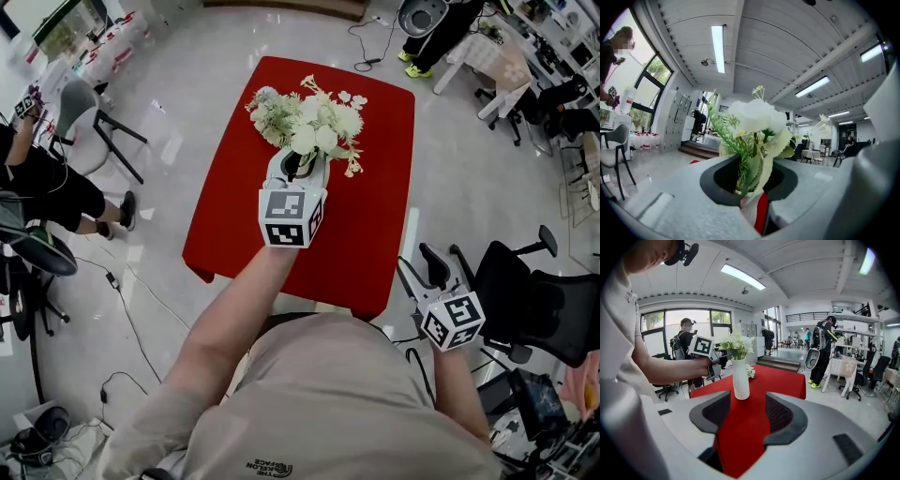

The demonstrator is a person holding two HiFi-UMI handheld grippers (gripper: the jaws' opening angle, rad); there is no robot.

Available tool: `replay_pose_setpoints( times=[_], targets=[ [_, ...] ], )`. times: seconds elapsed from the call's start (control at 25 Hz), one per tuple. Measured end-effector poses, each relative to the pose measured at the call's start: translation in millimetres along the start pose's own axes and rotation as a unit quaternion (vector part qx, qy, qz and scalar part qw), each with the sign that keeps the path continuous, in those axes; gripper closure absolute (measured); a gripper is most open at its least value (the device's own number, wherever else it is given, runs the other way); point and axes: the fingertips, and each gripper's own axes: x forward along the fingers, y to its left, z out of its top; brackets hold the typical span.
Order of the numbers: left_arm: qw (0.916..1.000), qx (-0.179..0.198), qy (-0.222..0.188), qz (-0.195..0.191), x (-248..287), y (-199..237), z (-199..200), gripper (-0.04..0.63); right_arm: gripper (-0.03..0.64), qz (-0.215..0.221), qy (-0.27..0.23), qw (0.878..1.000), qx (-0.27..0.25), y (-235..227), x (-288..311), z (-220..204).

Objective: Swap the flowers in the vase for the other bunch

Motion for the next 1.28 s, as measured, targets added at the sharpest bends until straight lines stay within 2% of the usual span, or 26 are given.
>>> replay_pose_setpoints(
  times=[0.64, 0.92, 1.28],
  targets=[
    [0.9988, -0.028, -0.030, -0.028, -13.2, 3.0, 22.7, 0.534, 0.380, 0.002, -0.007, 1.000, 0.009, -0.7, 2.5, -3.5],
    [0.9963, -0.048, -0.055, -0.044, -21.1, 2.7, 48.4, 0.540, 0.381, 0.010, -0.009, 1.000, 0.012, 4.1, 8.6, -1.9],
    [0.9909, -0.060, -0.100, -0.067, -36.7, 7.2, 100.3, 0.540, 0.382, 0.015, -0.014, 1.000, 0.014, 9.3, 11.3, 6.5]
  ],
)
